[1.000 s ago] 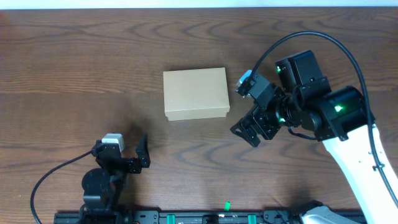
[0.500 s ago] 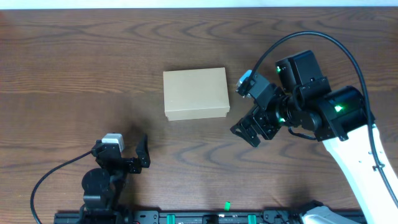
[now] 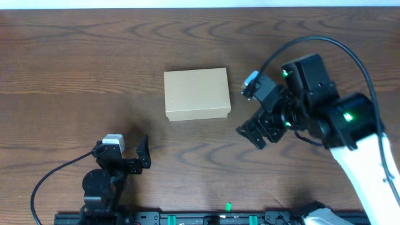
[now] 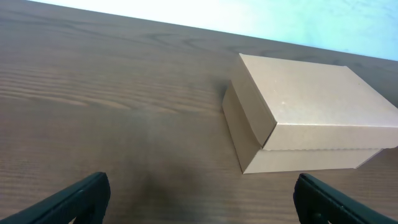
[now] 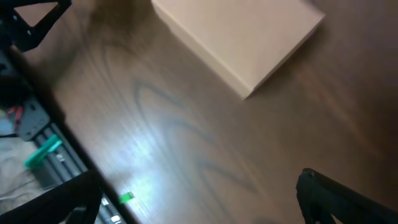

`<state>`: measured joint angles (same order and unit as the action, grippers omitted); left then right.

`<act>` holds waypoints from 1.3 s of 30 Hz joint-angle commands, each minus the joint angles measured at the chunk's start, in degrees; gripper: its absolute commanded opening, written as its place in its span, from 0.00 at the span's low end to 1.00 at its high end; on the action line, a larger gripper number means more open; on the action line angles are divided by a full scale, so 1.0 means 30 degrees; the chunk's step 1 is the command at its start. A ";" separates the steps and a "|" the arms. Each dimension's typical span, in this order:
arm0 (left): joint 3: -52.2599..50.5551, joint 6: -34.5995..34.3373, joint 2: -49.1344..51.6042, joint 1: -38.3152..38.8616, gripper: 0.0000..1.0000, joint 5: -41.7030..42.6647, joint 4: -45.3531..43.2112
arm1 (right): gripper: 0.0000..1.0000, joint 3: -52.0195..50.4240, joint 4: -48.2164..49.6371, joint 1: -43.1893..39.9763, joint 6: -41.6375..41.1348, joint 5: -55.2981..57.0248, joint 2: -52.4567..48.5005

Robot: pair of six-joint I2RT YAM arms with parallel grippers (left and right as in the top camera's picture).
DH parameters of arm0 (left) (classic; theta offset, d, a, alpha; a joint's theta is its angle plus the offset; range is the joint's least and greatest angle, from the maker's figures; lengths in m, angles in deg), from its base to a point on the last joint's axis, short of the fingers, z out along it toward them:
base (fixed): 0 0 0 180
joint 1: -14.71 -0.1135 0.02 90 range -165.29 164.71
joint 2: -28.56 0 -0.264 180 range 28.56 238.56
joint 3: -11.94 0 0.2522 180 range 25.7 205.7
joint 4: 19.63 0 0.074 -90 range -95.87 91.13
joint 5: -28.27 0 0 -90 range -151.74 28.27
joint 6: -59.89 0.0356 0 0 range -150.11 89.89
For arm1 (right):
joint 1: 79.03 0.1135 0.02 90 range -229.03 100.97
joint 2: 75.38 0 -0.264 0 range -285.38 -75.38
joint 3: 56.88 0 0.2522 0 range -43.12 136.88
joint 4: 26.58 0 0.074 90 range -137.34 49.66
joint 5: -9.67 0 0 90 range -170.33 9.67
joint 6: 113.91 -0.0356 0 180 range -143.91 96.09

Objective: Pack container

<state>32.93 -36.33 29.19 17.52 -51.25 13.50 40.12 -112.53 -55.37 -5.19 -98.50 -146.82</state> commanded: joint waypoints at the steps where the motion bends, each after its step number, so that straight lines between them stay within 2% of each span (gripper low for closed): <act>1: -0.0444 -0.0189 -0.0124 0.0073 0.95 -0.0197 0.0015 | 0.99 -0.0831 0.0605 0.0138 0.1450 0.0561 0.2033; 5: -0.0444 -0.0189 -0.0124 0.0073 0.95 -0.0197 0.0007 | 0.99 -0.3548 0.2484 0.0729 0.2433 0.0568 0.4758; 9: -0.0444 -0.0189 -0.0124 0.0073 0.95 -0.0197 0.0015 | 0.99 -0.7723 0.4728 0.1858 0.2812 0.0568 0.8415; 17: -0.0444 -0.0189 -0.0124 0.0073 0.95 -0.0197 0.0007 | 0.99 -1.6648 0.8852 0.3322 0.2317 0.0415 1.6589; 20: -0.0444 -0.0189 -0.0124 0.0073 0.95 -0.0197 0.0007 | 0.99 -1.9234 0.9238 0.3322 0.1989 0.0408 1.9125; 31: -0.0444 -0.0189 -0.0124 0.0073 0.95 -0.0197 0.0015 | 0.99 -2.3205 0.9785 0.3322 0.1319 -0.0226 2.3088; 39: -0.0444 -0.0189 -0.0124 0.0073 0.95 -0.0197 0.0015 | 0.99 -2.4560 1.1030 0.3308 -0.1829 0.0197 2.3715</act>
<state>32.86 -36.33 29.19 17.52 -51.45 13.20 -32.62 -79.76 -45.88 -5.67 -98.37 -76.22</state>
